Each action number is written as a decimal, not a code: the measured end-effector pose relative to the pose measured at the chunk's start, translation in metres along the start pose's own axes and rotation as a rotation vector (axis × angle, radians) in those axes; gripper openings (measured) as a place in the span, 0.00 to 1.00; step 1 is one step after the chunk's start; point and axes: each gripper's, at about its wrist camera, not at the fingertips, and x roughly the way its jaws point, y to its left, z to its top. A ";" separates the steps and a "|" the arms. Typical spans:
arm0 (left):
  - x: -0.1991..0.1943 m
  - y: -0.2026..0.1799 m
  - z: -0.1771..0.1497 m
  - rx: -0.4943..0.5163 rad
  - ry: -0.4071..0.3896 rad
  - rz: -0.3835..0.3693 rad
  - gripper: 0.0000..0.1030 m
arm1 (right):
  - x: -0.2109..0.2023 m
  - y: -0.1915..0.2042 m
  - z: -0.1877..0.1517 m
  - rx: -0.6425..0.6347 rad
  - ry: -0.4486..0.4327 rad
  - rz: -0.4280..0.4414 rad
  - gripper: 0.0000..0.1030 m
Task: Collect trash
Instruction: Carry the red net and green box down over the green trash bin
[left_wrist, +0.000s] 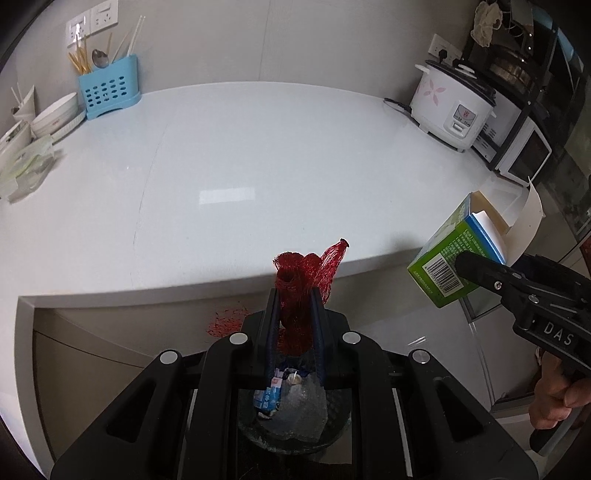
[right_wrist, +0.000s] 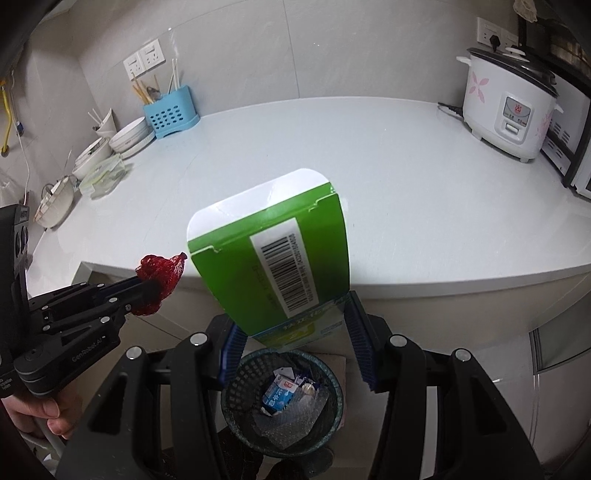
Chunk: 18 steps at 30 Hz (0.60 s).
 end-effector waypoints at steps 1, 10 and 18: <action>0.003 0.001 -0.005 -0.007 0.010 -0.003 0.15 | 0.003 0.001 -0.004 -0.004 0.007 0.000 0.47; 0.038 0.008 -0.053 -0.046 0.098 0.021 0.15 | 0.042 0.006 -0.035 -0.014 0.074 0.026 0.47; 0.061 0.021 -0.079 -0.081 0.150 0.031 0.15 | 0.082 0.017 -0.064 -0.015 0.161 0.052 0.47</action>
